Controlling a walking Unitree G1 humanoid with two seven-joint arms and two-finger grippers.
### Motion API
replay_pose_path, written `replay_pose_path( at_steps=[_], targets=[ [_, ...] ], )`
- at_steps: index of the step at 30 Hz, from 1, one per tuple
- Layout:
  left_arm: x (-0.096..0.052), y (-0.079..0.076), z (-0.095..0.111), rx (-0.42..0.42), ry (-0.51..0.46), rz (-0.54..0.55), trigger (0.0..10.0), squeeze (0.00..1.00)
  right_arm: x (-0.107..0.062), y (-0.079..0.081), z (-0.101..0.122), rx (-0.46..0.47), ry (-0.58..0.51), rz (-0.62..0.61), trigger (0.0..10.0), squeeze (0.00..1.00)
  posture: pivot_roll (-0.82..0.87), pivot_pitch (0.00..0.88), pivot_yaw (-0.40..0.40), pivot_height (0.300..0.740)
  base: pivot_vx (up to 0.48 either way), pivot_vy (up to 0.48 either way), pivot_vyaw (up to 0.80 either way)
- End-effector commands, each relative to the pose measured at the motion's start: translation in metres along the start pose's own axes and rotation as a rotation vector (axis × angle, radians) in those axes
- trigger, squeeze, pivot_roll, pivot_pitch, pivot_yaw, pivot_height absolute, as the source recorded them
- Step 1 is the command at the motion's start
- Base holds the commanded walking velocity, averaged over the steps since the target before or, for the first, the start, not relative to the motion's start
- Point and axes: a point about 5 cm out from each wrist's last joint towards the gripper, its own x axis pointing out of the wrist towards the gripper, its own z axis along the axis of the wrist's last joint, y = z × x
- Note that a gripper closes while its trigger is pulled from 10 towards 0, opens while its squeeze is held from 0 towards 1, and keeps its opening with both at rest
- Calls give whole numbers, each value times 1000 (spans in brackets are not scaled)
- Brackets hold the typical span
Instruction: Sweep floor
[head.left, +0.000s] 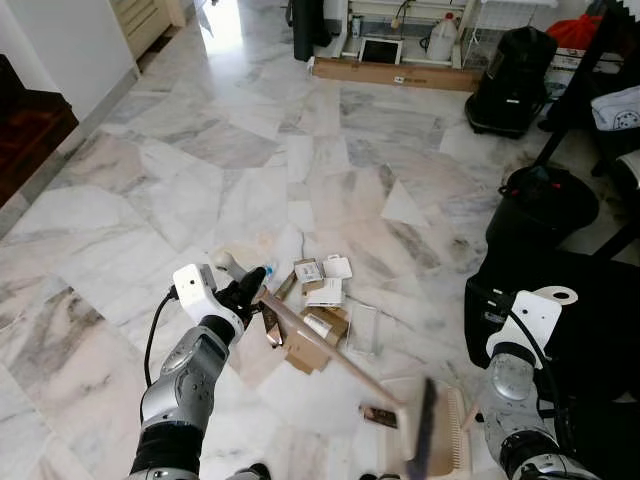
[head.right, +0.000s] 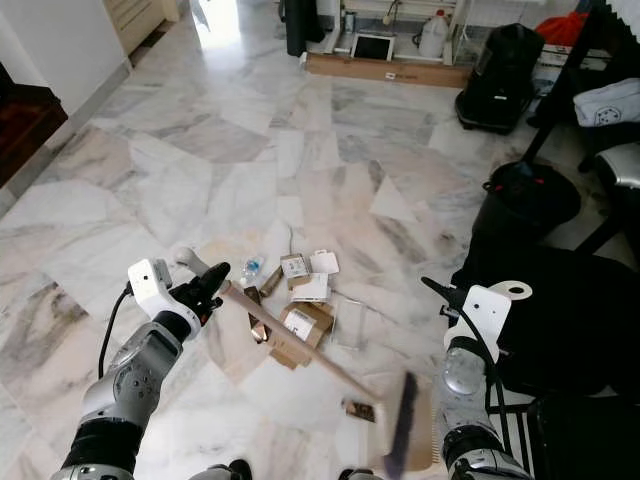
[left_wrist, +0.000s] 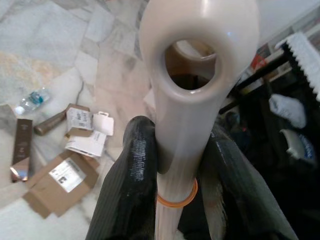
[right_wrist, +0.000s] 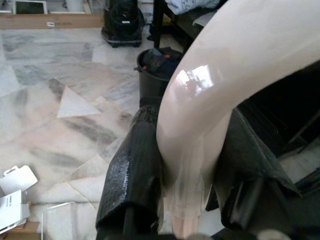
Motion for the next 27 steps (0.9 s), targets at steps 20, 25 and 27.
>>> replay_pose_path(
  at_steps=[20,25,27],
  targets=[
    [-16,-5,45,300,-92,-36,10000,0,-9,17,-16,34,128,71,10000,0,112,141,20,740,0,0,0],
    [-17,-6,29,341,-20,-58,10000,0,-10,17,-17,33,130,75,10000,0,110,143,18,740,0,0,0],
    [-18,-8,24,352,8,-78,10000,0,-10,16,-17,32,130,76,10000,0,105,142,19,740,0,0,0]
  ],
)
